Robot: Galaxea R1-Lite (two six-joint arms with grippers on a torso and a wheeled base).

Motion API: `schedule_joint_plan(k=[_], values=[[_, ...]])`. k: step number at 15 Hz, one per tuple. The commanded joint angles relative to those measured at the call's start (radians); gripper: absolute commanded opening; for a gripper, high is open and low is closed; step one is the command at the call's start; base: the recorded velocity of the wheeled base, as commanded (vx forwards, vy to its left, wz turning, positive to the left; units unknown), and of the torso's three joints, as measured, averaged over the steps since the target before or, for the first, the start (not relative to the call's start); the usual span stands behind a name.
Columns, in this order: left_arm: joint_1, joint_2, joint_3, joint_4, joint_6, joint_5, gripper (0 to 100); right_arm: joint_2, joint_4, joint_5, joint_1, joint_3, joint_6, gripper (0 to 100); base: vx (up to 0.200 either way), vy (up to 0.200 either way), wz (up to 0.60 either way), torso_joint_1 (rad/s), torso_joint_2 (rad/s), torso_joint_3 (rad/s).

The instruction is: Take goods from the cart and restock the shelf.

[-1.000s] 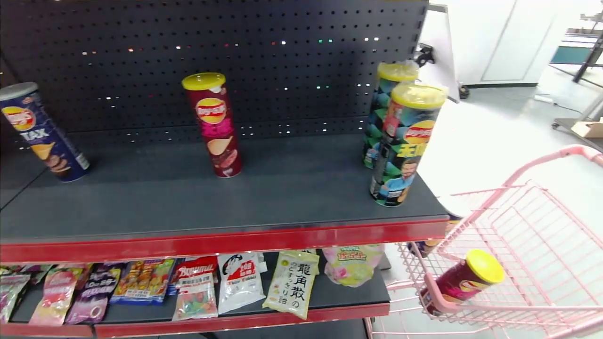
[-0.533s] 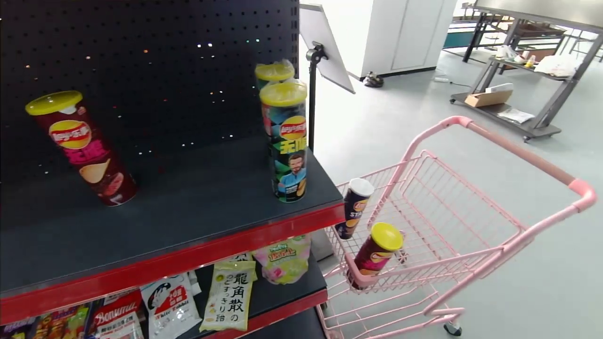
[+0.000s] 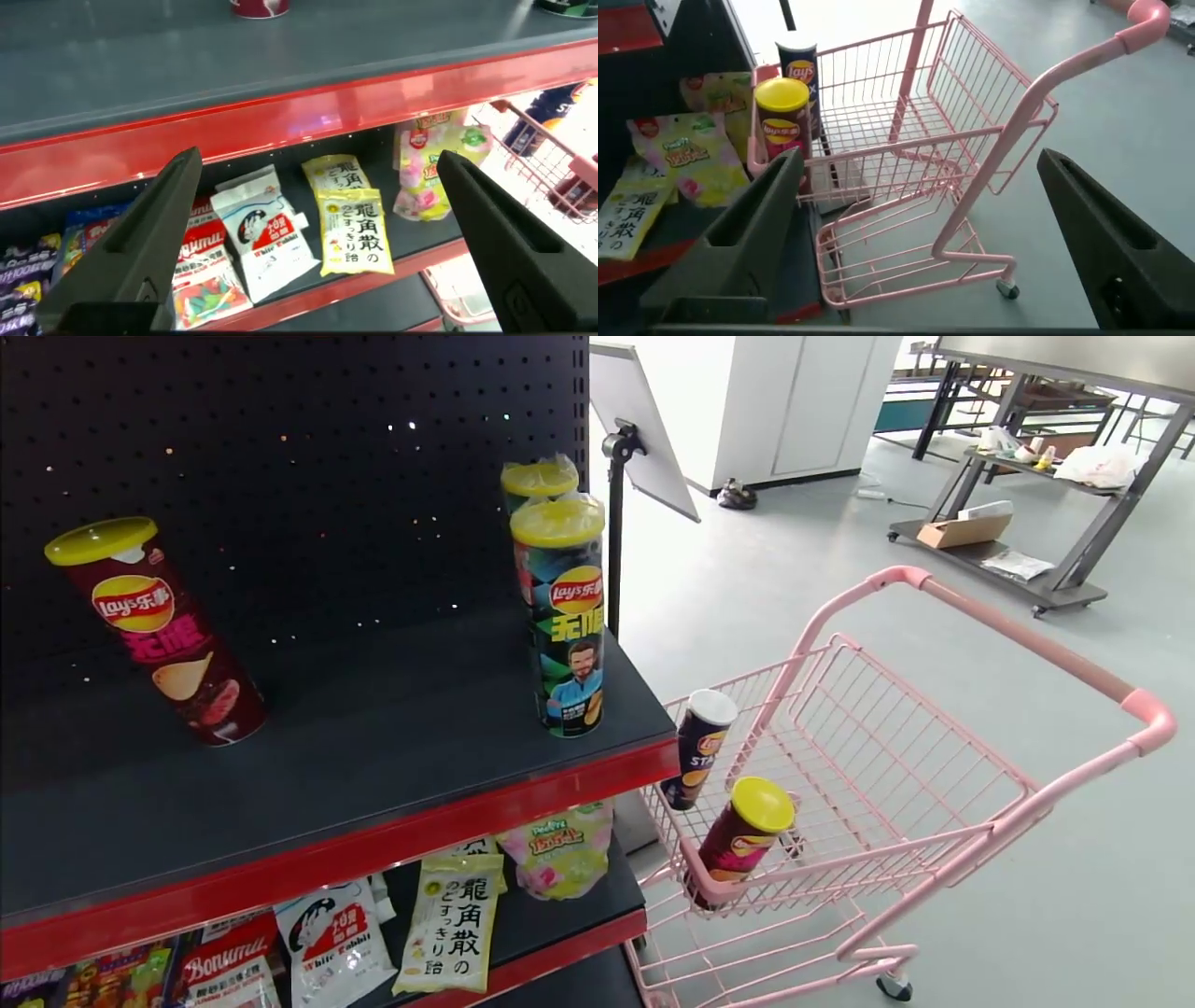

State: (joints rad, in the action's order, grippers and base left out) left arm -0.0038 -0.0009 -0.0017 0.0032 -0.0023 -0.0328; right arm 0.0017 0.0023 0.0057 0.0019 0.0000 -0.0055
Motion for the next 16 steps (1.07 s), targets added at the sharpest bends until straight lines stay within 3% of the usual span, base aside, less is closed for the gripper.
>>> schedule_joint_plan(k=[1, 7, 16], values=[[0.001, 0.001, 0.0, 0.0, -0.001, -0.001, 100, 0.0, -0.001, -0.01, 0.0, 0.0, 0.002, 100, 0.0, 0.0, 0.0, 0.0, 0.0, 0.0], [0.001, 0.001, 0.0, 0.0, -0.001, -0.001, 100, 0.0, 0.001, -0.01, 0.001, 0.0, 0.001, 100, 0.0, 0.0, 0.0, -0.139, 0.37, 0.234], [0.001, 0.001, 0.0, 0.0, -0.001, -0.001, 100, 0.0, 0.001, -0.01, 0.001, 0.0, 0.001, 100, 0.0, 0.0, 0.0, -0.16, 0.54, 0.365]])
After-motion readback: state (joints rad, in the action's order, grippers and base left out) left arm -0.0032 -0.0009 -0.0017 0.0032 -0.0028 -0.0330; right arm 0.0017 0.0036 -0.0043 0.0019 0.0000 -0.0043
